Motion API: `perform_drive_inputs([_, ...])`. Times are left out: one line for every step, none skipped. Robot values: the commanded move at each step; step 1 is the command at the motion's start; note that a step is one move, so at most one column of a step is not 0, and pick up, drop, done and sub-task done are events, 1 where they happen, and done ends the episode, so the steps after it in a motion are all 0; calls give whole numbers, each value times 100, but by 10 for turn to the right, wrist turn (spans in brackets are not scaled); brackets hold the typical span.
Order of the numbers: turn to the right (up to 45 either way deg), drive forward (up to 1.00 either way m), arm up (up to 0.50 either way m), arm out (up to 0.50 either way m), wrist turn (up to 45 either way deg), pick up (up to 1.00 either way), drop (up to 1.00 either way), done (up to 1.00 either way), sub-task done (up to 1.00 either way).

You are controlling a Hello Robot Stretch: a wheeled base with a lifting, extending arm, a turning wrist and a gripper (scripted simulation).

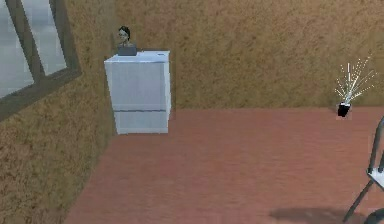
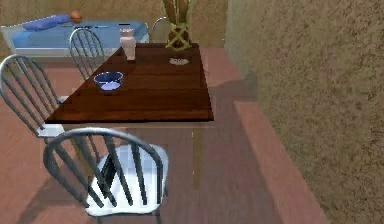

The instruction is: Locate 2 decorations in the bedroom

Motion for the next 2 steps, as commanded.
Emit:
perform_drive_inputs([0,100,0,0,0,0,0,0,0])
perform_drive_inputs([30,0,0,0,0,0,0,0,0])
